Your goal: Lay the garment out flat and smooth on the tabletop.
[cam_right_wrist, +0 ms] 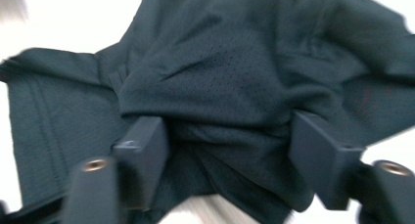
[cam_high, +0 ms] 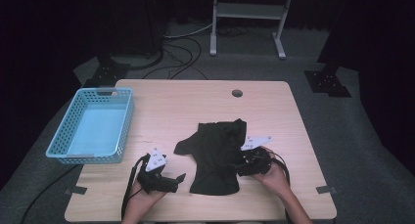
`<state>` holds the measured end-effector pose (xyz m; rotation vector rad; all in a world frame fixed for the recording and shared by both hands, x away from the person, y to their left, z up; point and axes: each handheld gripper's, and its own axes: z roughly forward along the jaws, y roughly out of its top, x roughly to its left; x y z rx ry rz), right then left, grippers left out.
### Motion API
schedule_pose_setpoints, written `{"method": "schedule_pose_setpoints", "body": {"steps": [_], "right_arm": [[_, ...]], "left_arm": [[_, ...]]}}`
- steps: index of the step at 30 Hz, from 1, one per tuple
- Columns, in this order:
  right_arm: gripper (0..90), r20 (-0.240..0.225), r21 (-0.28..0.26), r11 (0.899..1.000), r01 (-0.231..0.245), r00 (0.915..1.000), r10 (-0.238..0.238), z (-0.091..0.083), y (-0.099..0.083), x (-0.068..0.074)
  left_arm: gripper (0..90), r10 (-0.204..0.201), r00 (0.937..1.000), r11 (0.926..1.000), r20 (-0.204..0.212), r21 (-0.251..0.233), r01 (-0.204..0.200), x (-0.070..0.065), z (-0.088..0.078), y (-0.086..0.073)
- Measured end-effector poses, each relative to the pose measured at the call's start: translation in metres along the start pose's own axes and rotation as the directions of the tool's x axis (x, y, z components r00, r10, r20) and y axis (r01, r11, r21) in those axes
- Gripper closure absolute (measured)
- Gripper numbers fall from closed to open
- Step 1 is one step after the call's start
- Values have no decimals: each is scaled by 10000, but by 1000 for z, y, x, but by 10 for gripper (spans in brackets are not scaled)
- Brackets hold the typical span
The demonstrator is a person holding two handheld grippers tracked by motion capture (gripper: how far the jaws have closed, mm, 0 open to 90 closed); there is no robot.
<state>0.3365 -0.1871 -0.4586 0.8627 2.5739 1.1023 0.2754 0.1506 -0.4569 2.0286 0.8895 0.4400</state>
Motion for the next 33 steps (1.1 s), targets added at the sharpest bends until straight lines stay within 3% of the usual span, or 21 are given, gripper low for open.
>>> {"method": "schedule_pose_setpoints", "body": {"steps": [5, 10, 11, 22, 33], "right_arm": [[525, -400, 155, 9995, -267, 9988, 273, 14, 4, -2], [599, -525, 395, 9991, 145, 9985, -124, 20, 10, 5], [630, -628, 484, 9979, 424, 9972, -394, 23, 14, 10], [700, -909, 619, 9910, 1190, 9894, -1131, 34, 24, 33], [712, -1446, 661, 9815, 1796, 9750, -1687, 38, 28, 55]], "left_arm": [[28, -17, 10000, 10000, 19, -55, 17, 1, -1, 0], [28, -9, 10000, 10000, 51, -21, 9, 1, -1, 0], [28, 4, 10000, 10000, 52, 13, -4, 1, 0, 0], [29, -49, 10000, 10000, 27, -15, 49, 1, -2, -1], [31, -67, 10000, 9999, 25, -76, 67, 2, -5, -1]]}}
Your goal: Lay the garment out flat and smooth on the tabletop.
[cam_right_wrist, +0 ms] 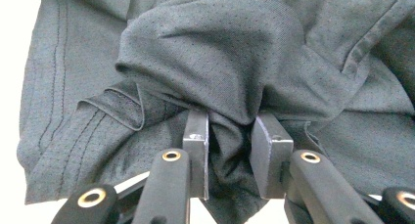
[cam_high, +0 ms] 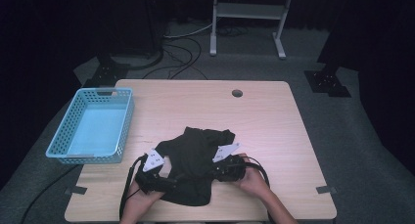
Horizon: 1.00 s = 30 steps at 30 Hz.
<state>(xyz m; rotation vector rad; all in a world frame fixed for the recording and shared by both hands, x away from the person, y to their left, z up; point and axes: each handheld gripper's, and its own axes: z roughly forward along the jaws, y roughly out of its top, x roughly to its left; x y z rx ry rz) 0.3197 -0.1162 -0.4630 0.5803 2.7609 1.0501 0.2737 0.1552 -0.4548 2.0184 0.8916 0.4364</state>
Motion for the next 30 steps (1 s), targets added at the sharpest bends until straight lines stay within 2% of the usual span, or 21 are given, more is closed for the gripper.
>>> {"method": "schedule_pose_setpoints", "body": {"steps": [3, 4, 8, 12, 14, 16, 18, 21, 23, 27, 30], "right_arm": [[667, -98, 168, 9998, 142, 9999, -140, -1, 3, 2], [563, -293, 143, 9996, 250, 9993, -246, -5, 5, 3], [367, -298, -780, 9969, -67, 9995, 44, -17, 14, 5], [315, -33, -1026, 9947, 80, 10000, -83, -15, 24, 9], [308, 164, -902, 9957, 189, 9997, -175, -7, 31, 10], [322, 258, -768, 9969, 158, 9996, -138, 2, 35, 10], [385, 259, -534, 9984, 178, 9995, -165, 12, 37, 10], [624, 455, -389, 9988, 289, 9986, -271, 19, 36, 12], [716, 422, -310, 9991, 284, 9987, -270, 17, 35, 12], [758, 313, -116, 9996, 265, 9992, -261, 10, 37, 11], [771, 408, -327, 9985, 444, 9982, -430, -2, 37, 13]], "left_arm": [[31, 4, 10000, 10000, 3, 5, -4, 0, -1, 0], [31, -2, 10000, 10000, -4, -1, 2, 0, -1, -1], [31, -50, 10000, 10000, 6, -1, 50, 2, -2, -2], [31, -41, 10000, 10000, 31, 29, 41, 2, -1, -2], [31, -19, 10000, 10000, 46, -12, 19, 1, -1, -1], [32, 7, 10000, 10000, 76, -26, -7, 0, -1, 0], [34, 53, 9999, 10000, 109, -27, -53, 0, -1, 0], [34, 110, 9999, 9999, 132, 6, -110, -1, 1, -1], [34, 98, 9998, 9999, 174, 47, -99, -1, 2, -2], [35, 125, 9997, 9999, 224, 47, -126, -2, 4, -2], [37, 172, 9996, 9998, 201, 30, -173, -3, 4, -3]]}}
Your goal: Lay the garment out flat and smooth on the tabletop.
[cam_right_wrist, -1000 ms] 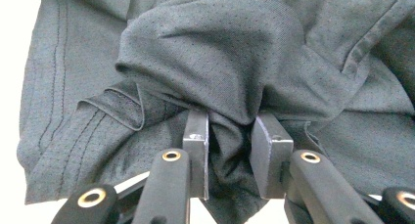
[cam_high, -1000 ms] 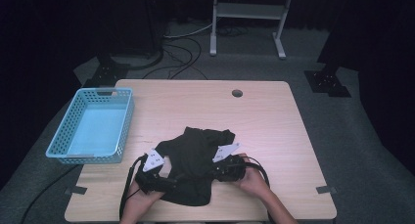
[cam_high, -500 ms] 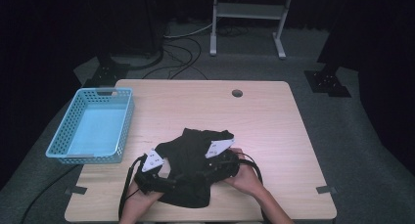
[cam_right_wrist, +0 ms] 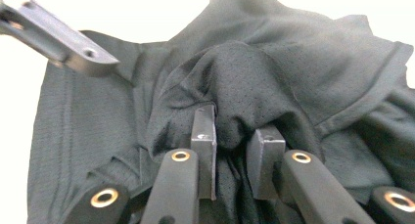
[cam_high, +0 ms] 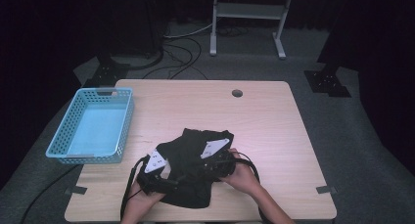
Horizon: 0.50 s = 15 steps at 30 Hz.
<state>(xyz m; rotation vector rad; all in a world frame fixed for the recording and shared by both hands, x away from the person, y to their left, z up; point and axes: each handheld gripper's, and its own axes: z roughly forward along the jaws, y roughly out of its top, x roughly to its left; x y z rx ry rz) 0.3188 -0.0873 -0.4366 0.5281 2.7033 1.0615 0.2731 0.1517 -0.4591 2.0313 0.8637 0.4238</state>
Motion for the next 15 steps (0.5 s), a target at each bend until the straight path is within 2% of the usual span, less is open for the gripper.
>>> {"method": "schedule_pose_setpoints", "body": {"steps": [3, 8, 11, 15], "right_arm": [[775, 181, -187, 9996, 195, 9997, -192, -16, -1, 3], [777, 469, -390, 9991, 177, 9988, -158, -44, -11, 2], [777, 697, -395, 9991, -131, 9974, 158, -66, -26, -3], [777, 1075, -238, 9984, -505, 9928, 528, -85, -48, -12]], "left_arm": [[37, 14, 10000, 10000, -4, 41, -14, 0, 1, -1], [37, 71, 10000, 9999, 41, 118, -72, -3, 4, -2], [38, 208, 9998, 9997, 68, 106, -209, -6, 5, -1], [38, 396, 9992, 9991, 34, 150, -397, -9, 7, 0]]}}
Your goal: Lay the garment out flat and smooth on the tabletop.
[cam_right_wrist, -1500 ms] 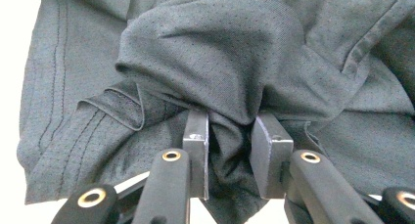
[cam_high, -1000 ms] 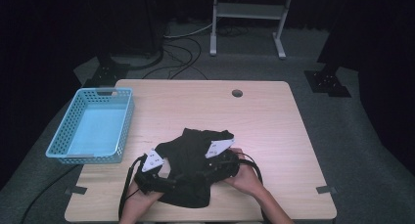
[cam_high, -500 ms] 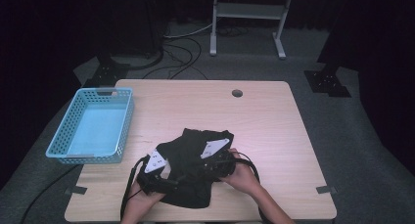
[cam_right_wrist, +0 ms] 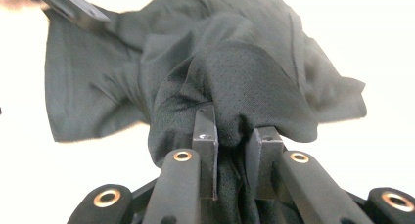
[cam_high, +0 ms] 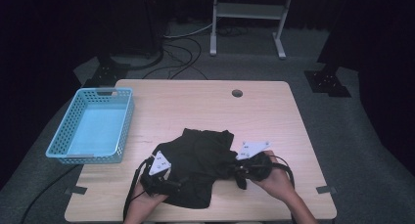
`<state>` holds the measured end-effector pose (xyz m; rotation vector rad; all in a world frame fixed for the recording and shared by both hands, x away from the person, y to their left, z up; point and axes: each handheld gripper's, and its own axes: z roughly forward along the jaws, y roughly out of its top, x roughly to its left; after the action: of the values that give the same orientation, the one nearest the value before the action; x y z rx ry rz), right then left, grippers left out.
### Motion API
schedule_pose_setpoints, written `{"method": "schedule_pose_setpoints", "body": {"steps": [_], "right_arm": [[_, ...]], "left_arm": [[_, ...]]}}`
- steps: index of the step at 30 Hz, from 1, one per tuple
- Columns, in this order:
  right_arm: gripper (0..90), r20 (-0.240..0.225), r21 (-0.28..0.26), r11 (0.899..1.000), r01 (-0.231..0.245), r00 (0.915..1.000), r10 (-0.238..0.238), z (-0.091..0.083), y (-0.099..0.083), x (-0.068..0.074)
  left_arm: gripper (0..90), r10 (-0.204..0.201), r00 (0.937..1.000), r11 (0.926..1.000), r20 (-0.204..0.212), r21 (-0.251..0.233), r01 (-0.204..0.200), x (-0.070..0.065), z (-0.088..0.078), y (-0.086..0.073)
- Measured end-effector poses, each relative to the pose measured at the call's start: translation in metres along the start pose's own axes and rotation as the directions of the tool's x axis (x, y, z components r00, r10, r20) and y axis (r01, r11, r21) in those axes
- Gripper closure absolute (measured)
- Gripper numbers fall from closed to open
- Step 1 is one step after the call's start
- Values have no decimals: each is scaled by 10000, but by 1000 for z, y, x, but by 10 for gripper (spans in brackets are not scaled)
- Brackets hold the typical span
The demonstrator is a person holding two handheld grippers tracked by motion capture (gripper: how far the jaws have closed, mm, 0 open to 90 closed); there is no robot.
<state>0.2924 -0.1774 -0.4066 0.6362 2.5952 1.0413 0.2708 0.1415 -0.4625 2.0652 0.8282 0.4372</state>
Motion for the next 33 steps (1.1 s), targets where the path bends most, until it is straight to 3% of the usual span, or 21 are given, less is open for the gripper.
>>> {"method": "schedule_pose_setpoints", "body": {"steps": [10, 16, 24, 28, 30, 33], "right_arm": [[775, 669, 422, 9933, -1080, 9922, 1050, -34, -65, -25], [768, 974, 739, 9839, -1628, 9830, 1554, -52, -103, -29], [758, 1322, 956, 9737, -2068, 9722, 1935, -75, -136, -30], [750, 1346, 895, 9689, -2307, 9667, 2177, -79, -146, -31], [678, 1234, 867, 9662, -2429, 9650, 2315, -80, -148, -31], [487, 1009, 934, 9631, -2524, 9648, 2430, -84, -146, -32]], "left_arm": [[41, 296, 9995, 9992, -52, 256, -294, -5, 10, 4], [41, 470, 9988, 9981, -118, 417, -465, -6, 18, 8], [42, 696, 9976, 9944, -35, 801, -691, -8, 34, 16], [47, 831, 9965, 9925, -3, 905, -827, -10, 38, 21], [51, 992, 9950, 9895, 67, 1054, -993, -12, 40, 24], [60, 1098, 9939, 9876, 140, 1109, -1107, -14, 43, 27]]}}
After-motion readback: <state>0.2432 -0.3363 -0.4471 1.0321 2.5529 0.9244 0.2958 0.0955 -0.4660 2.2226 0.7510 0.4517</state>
